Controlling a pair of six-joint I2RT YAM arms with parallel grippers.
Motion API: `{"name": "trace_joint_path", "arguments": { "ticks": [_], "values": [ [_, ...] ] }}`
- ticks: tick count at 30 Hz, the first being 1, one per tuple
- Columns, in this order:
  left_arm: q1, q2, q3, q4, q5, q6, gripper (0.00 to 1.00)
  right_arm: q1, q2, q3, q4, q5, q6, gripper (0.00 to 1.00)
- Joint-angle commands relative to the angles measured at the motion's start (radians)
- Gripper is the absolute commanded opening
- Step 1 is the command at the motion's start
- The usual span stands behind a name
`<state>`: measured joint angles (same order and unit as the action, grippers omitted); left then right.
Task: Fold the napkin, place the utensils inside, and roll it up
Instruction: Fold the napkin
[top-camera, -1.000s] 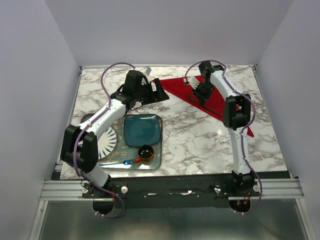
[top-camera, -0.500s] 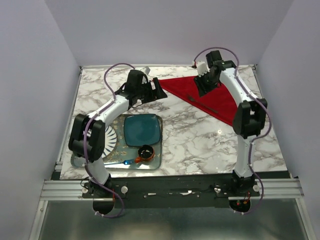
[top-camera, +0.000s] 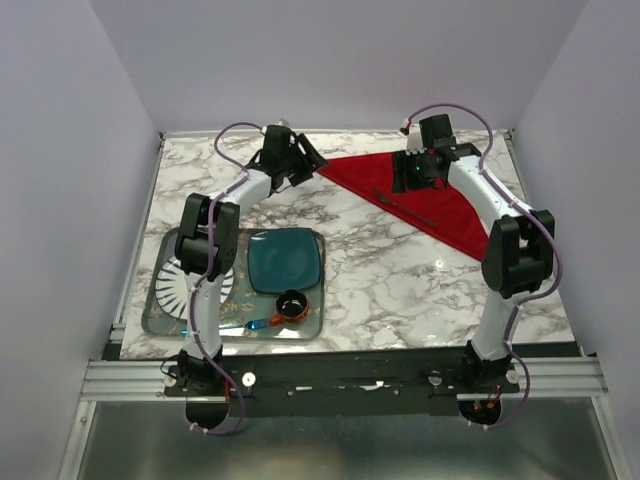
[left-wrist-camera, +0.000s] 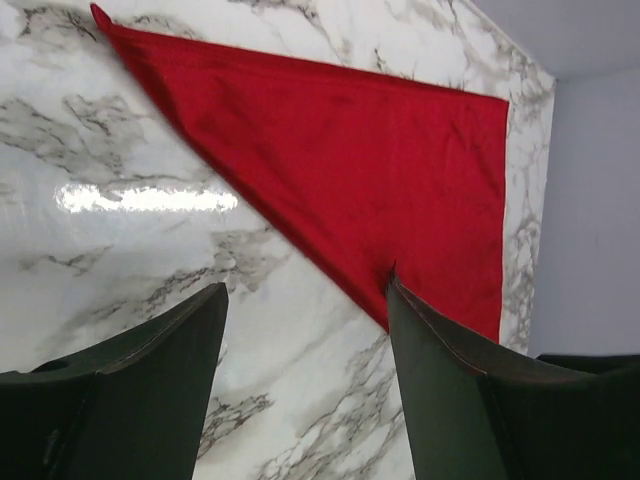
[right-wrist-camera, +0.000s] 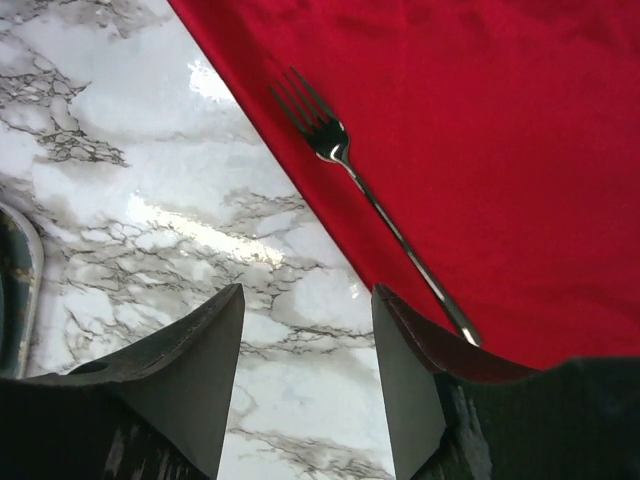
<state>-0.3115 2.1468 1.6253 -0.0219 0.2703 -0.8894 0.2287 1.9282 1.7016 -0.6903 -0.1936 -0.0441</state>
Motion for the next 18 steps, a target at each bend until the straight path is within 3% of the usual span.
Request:
{"name": "trace_joint_path", "arguments": {
  "ticks": [1, 4, 18],
  "values": [
    [0.008, 0.091, 0.056, 0.066, -0.132, -0.098, 0.70, -0.008, -0.116, -0.129, 0.173, -0.006, 0.173, 0.63],
    [0.014, 0.148, 0.070, 0.129, -0.157, -0.152, 0.60, -0.011, -0.173, -0.189, 0.239, -0.044, 0.202, 0.63],
    [0.040, 0.301, 0.110, 0.316, -0.318, -0.393, 0.56, -0.028, -0.333, -0.307, 0.322, 0.037, 0.158, 0.63]
  ]
}}
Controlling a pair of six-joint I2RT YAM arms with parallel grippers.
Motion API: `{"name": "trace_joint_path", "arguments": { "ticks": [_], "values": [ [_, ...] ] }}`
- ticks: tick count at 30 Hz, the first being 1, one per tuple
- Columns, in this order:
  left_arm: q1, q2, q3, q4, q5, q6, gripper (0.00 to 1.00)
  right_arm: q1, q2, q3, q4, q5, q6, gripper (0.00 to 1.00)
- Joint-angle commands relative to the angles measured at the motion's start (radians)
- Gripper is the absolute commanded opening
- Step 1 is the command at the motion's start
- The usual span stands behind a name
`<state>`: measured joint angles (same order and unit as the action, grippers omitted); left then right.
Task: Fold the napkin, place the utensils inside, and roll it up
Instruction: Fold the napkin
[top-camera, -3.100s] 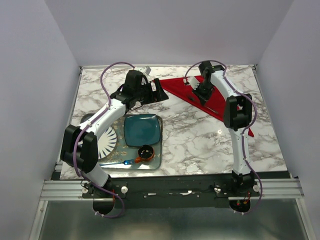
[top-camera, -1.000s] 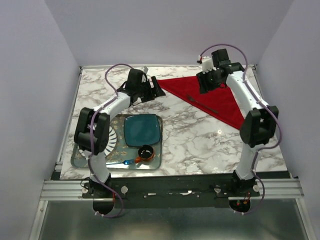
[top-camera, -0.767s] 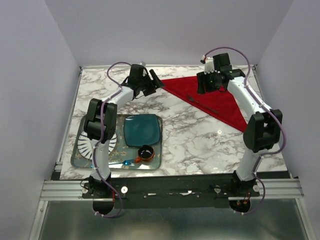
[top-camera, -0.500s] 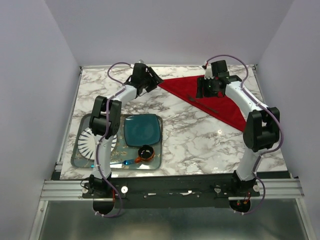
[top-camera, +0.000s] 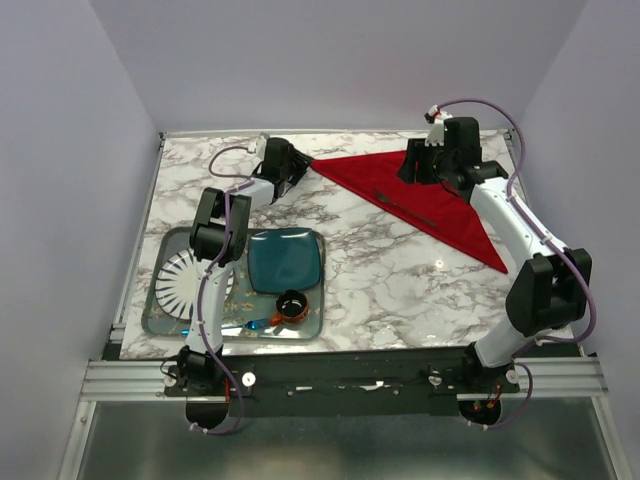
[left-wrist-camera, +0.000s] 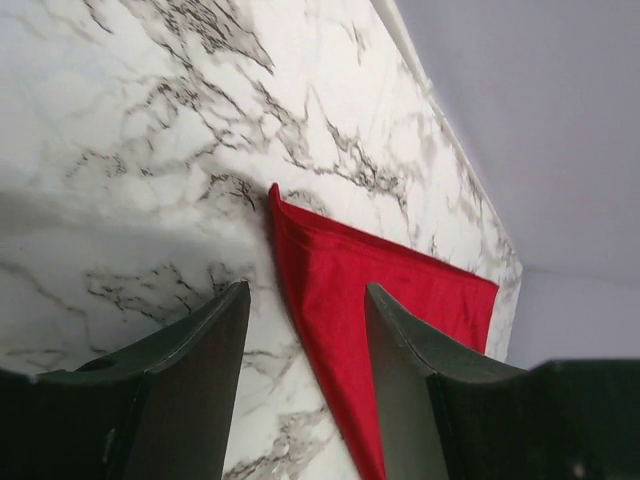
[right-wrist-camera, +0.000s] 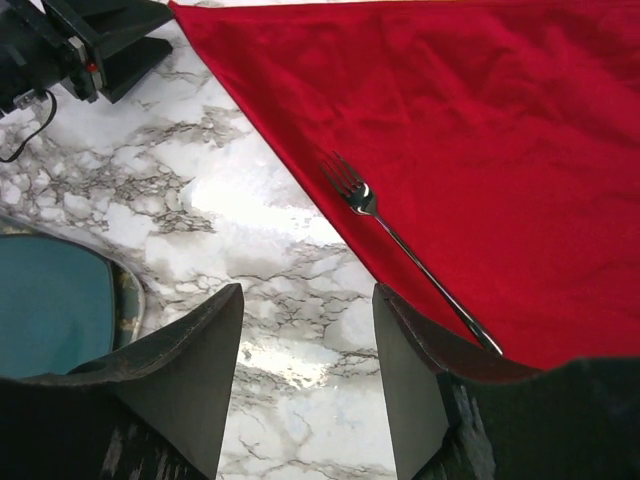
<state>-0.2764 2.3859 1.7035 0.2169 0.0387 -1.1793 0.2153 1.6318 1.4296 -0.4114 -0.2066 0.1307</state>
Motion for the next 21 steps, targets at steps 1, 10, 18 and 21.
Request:
{"name": "trace_joint_path", "arguments": {
  "ticks": [1, 10, 18, 21],
  "values": [
    [0.005, 0.068, 0.036, 0.079, -0.085, -0.111, 0.54, -0.016, -0.041, -0.043, 0.043, 0.058, -0.022, 0.63],
    [-0.001, 0.110, 0.058, 0.070, -0.102, -0.103, 0.47, -0.025, -0.084, -0.054, 0.051, 0.096, -0.046, 0.63],
    [-0.009, 0.085, 0.198, 0.016, -0.086, 0.168, 0.05, -0.027, -0.153, -0.121, 0.045, 0.078, -0.016, 0.63],
    [-0.032, 0.030, 0.223, 0.025, -0.062, 0.308, 0.00, -0.030, -0.234, -0.221, 0.045, 0.062, 0.050, 0.64]
  ]
}}
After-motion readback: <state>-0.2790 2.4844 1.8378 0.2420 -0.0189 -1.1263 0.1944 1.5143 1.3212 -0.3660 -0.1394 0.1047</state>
